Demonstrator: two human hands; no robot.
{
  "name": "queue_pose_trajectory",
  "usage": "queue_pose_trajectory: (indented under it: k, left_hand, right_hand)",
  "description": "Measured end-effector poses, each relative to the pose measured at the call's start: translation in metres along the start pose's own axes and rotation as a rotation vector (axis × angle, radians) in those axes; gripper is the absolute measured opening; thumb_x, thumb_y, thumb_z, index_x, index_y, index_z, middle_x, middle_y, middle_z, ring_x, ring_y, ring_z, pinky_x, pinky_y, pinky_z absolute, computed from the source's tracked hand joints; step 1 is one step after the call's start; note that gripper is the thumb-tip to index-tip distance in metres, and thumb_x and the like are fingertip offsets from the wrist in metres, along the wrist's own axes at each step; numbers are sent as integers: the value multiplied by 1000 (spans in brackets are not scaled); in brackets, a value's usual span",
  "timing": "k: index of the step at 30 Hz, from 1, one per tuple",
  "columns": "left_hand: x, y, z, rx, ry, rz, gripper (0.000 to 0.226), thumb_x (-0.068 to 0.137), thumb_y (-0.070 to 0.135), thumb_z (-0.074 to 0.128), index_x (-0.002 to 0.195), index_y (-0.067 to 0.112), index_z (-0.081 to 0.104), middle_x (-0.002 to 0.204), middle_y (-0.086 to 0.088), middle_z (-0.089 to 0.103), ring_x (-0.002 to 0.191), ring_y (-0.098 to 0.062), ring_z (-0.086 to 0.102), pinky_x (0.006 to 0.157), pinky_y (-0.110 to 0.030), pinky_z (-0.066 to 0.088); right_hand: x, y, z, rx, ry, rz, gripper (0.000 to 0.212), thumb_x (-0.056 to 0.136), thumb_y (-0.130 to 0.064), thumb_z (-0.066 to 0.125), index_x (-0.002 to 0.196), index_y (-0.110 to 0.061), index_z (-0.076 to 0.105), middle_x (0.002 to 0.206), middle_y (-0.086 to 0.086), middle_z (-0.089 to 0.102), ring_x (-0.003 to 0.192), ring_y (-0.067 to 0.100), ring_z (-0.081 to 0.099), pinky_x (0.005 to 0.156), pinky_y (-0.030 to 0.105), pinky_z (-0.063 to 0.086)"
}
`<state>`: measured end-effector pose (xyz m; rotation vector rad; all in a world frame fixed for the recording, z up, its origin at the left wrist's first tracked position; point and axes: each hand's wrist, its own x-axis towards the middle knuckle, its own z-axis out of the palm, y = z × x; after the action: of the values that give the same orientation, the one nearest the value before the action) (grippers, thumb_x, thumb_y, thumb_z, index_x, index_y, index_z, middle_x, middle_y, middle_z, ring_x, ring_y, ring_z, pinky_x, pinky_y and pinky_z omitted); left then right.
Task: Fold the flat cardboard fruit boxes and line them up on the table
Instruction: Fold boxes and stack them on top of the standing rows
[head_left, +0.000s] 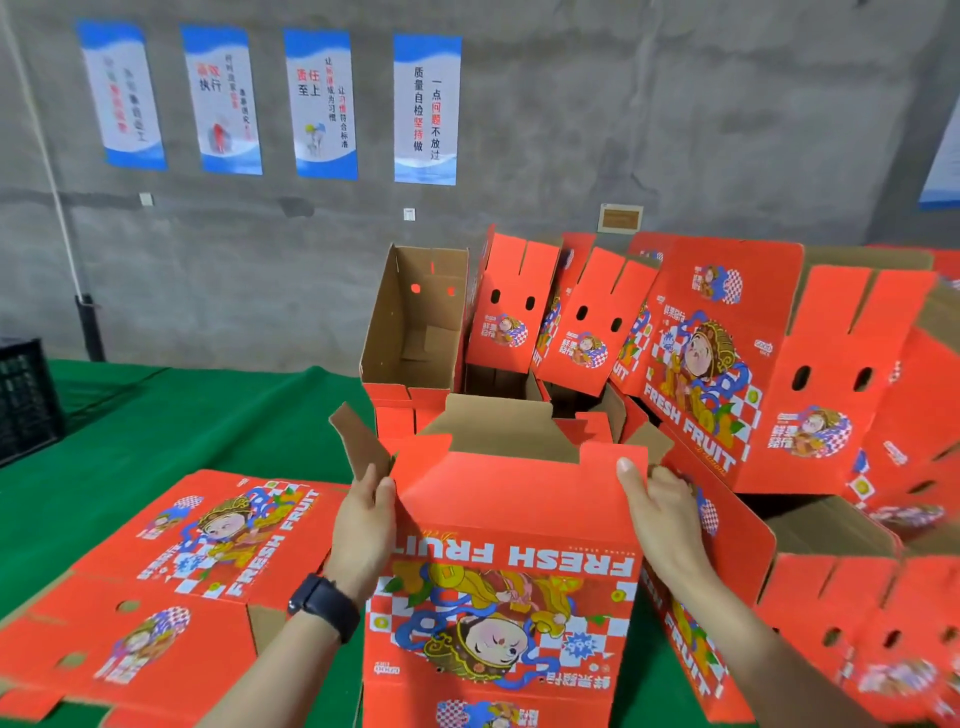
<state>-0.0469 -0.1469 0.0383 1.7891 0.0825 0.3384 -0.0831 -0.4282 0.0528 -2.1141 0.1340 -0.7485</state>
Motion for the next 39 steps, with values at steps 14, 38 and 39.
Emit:
queue_pose_trajectory:
  k: [14,38,39]
  left_hand:
    - [-6,-18,2,463,65,370,52,75,-16,56,124,2,61,142,-5,47,124,-31,52,103,-34,39]
    - [31,2,12,614,-154,589,52,83,17,70,133,15,56,100,-9,55,93,-31,56,78,-29,40]
    - [31,1,12,615,-173,624,48,84,18,69,131,15,58,105,-10,58,97,-31,56,82,-31,41]
  right_hand:
    - [-8,20,17,-185,-32,-70,65,77,8,72,136,-5,47,150,6,30,138,22,32,110,26,26]
    - [24,-20,10,-1039,-671,-299,113,76,19,51,150,-28,-20,155,-5,-33,76,24,46,47,28,28]
    - [26,-22,10,-1065,-691,-289,110,77,18,50,151,-25,-20,155,-3,-32,71,23,44,45,27,27]
